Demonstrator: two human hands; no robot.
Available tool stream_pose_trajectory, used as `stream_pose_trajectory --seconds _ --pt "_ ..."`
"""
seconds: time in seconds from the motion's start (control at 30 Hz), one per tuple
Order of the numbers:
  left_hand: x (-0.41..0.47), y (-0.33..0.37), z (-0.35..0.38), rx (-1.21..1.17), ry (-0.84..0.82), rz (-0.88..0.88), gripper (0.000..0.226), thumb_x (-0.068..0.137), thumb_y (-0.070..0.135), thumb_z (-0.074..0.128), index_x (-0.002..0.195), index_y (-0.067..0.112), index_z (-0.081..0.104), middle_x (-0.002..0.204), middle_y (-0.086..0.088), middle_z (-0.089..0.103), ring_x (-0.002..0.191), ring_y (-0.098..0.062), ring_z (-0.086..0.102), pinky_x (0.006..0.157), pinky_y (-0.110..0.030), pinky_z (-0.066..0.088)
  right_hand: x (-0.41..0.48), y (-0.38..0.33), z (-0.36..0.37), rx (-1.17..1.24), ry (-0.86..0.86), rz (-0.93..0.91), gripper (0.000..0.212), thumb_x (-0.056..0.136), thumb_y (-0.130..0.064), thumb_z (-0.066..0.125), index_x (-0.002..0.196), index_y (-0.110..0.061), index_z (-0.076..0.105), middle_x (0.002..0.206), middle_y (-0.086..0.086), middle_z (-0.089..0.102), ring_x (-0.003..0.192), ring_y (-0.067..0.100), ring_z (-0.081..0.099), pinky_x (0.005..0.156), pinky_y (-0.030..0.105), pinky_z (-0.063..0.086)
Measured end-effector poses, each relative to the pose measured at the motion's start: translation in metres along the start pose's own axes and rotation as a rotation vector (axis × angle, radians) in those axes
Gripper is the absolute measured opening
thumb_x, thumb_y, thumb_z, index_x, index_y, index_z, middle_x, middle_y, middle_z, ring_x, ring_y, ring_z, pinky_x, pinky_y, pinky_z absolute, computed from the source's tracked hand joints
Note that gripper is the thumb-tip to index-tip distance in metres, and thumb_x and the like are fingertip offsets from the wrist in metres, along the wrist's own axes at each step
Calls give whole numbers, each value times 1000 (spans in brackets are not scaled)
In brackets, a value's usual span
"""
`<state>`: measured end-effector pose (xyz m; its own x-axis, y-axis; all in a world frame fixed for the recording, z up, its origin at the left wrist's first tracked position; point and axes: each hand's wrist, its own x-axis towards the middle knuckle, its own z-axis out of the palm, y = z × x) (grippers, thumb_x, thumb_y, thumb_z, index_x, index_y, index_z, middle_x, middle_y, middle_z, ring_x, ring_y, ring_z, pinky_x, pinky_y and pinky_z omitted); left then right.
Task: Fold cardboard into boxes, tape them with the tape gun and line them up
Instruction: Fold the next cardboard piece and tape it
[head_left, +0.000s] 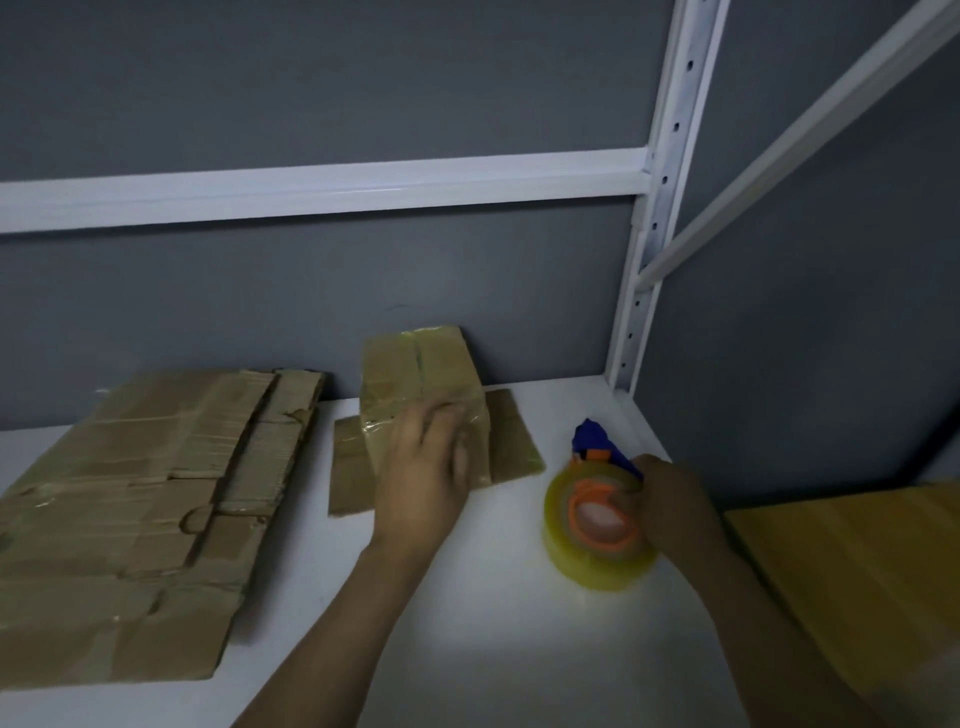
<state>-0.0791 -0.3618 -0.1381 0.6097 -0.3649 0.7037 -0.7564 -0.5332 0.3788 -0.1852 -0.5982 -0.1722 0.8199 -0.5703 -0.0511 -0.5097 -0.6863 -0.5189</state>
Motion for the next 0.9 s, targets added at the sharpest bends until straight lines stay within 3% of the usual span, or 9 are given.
stream_pose_trajectory --seconds 0.07,0.2,0.3,0.43,0.5,0.57,0.67,0.77,0.9 --pt "-1 20 2 -148 -150 -81 26 93 21 54 115 16 67 109 -2 68 96 -16 64 80 -22 48 -7 -14 -5 100 70 -50 20 88 -32 66 91 -16 54 78 -1 59 65 5 52 51 18 37" --pt "1 45 6 -483 -437 -420 49 86 38 70 130 24 54 113 12 65 103 -9 62 86 -24 52 -18 -51 -28 379 205 -162 30 82 -38 72 96 -21 50 82 -8 56 72 5 54 57 18 42" --pt "7 48 -5 -778 -347 -516 35 85 14 72 115 25 59 96 11 70 89 -4 68 71 -17 54 -18 -68 -48 506 213 -283 44 76 -30 79 103 -28 45 92 -16 53 81 3 56 62 18 45" --pt "9 46 -23 -987 -303 -505 50 86 3 66 129 24 52 109 8 71 101 -5 67 78 -20 54 -14 -80 -58 749 -30 -458 66 70 -28 82 117 -49 41 111 -25 55 98 5 61 74 20 53" --pt "12 47 -32 -957 -261 -531 39 91 18 62 126 34 54 110 18 70 105 0 64 80 -17 52 -14 -85 -58 741 -10 -560 73 65 -29 79 122 -53 41 114 -34 54 103 -2 58 76 16 52" --pt "20 45 -43 -904 -188 -580 31 89 53 57 115 37 65 110 18 70 109 0 62 90 -21 49 -13 -90 -57 738 -14 -616 78 64 -28 80 124 -60 41 119 -35 53 109 -2 56 80 19 53" --pt "41 50 -58 -998 -199 -700 67 74 77 48 102 22 73 95 4 75 88 -8 67 79 -27 48 -11 -95 -55 610 -45 -680 81 63 -32 79 125 -66 38 122 -32 52 111 0 55 85 27 54" --pt "54 49 -65 -1068 -189 -822 36 88 43 60 78 10 70 64 -1 66 57 -11 56 55 -20 44 -9 -100 -55 434 -15 -716 82 65 -39 77 130 -64 34 127 -23 49 114 3 52 89 32 52" --pt "57 26 -62 -1017 -135 -900 25 89 9 62 65 8 66 53 0 61 53 -12 46 61 -29 40 -2 -101 -53 216 40 -753 80 63 -56 67 126 -75 22 118 -17 49 106 4 51 83 21 48"
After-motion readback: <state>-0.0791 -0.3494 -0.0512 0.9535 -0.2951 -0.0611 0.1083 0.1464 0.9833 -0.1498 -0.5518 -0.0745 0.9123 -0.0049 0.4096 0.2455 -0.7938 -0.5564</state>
